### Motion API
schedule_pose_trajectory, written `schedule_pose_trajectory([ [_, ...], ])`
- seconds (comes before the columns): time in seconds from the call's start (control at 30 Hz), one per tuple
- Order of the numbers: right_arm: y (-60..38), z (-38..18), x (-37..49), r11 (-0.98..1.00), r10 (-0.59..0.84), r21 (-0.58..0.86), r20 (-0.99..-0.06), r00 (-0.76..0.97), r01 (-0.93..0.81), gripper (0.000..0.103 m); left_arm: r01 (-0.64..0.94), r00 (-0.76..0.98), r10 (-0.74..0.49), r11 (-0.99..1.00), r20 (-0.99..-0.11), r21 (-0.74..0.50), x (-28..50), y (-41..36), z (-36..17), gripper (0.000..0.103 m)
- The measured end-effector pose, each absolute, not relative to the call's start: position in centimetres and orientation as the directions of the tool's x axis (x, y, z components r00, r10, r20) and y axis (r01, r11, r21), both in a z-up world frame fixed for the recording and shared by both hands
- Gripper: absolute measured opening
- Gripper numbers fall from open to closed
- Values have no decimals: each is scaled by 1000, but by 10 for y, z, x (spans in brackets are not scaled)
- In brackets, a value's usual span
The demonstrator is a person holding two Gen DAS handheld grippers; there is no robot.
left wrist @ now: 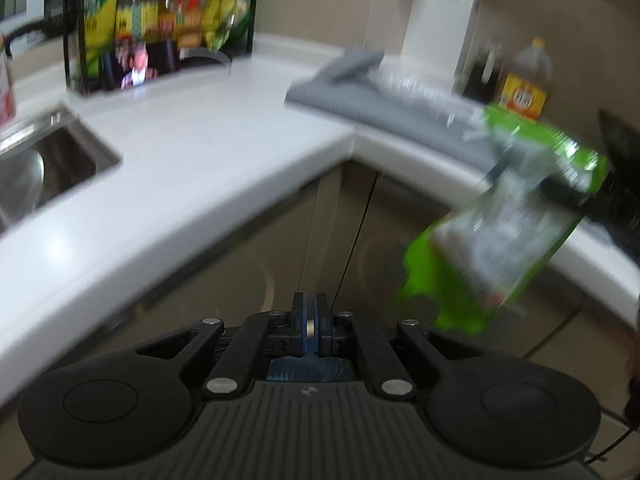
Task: Collect trash
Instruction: 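Lift the green-trimmed bag and clear wrap and carry them down over the trash bin with both tools, then open both tools to drop the bag and wrap into the bin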
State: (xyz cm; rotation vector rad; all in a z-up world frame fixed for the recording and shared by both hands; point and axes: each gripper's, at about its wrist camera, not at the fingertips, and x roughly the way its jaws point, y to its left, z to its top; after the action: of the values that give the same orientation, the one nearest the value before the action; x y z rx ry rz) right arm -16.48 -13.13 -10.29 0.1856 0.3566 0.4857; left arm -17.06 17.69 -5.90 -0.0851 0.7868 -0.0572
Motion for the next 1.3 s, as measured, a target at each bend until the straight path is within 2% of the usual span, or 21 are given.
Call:
schedule_pose_trajectory([
  [0.07, -116, -130, -158, 875, 483, 235, -381, 789, -422, 9, 16, 671, -85, 995, -737, -100, -170, 177, -74, 8],
  [0.13, -103, -159, -149, 880, 474, 225, -458, 752, -418, 9, 4, 636, -85, 994, -767, -106, -168, 178, -88, 31],
  [0.17, -97, -172, -144, 880, 473, 219, -501, 725, -422, 9, -9, 623, -78, 994, -778, -107, -168, 178, -94, 55],
  [0.2, -91, -186, -139, 882, 466, 213, -536, 704, -421, 9, -22, 615, -70, 994, -786, -105, -167, 178, -99, 72],
  [0.3, -76, -221, -125, 886, 449, 219, -628, 636, -408, 9, -37, 608, -46, 996, -793, -86, -166, 176, -107, 86],
  [0.5, -54, -251, -113, 880, 445, 221, -695, 565, -421, 9, -10, 576, -49, 998, -816, -68, -166, 171, -118, 87],
  [0.6, -53, -251, -113, 869, 475, 263, -682, 556, -419, 9, -22, 564, -44, 997, -825, -69, -164, 172, -120, 96],
  [0.67, -52, -250, -115, 859, 496, 281, -668, 555, -428, 9, -36, 563, -39, 997, -825, -72, -161, 170, -121, 96],
  [0.83, -47, -260, -111, 876, 446, 236, -727, 522, -420, 9, -34, 542, -38, 997, -840, -67, -157, 167, -124, 96],
  [0.87, -45, -263, -111, 879, 437, 228, -737, 516, -418, 9, -30, 539, -37, 998, -842, -62, -156, 166, -124, 97],
  [0.9, -43, -265, -110, 880, 432, 225, -745, 509, -418, 9, -25, 536, -35, 998, -844, -57, -156, 164, -125, 103],
  [1.03, -40, -271, -110, 886, 407, 200, -768, 494, -418, 12, -4, 524, -28, 999, -851, -35, -155, 158, -129, 103],
  [1.07, -38, -271, -107, 889, 399, 196, -776, 488, -415, 15, 1, 517, -29, 999, -856, -34, -154, 157, -131, 103],
  [1.13, -41, -270, -109, 897, 384, 196, -789, 479, -396, 35, 5, 506, -29, 1000, -862, -31, -152, 156, -133, 103],
  [1.17, -43, -268, -108, 902, 378, 197, -790, 483, -384, 51, 6, 504, -29, 1000, -863, -30, -152, 155, -134, 103],
  [1.23, -46, -260, -110, 905, 380, 203, -782, 494, -375, 63, 6, 505, -27, 1000, -863, -27, -153, 155, -135, 103],
  [1.3, -49, -248, -115, 906, 379, 201, -778, 501, -374, 67, 5, 509, -21, 1000, -860, -22, -151, 154, -135, 103],
])
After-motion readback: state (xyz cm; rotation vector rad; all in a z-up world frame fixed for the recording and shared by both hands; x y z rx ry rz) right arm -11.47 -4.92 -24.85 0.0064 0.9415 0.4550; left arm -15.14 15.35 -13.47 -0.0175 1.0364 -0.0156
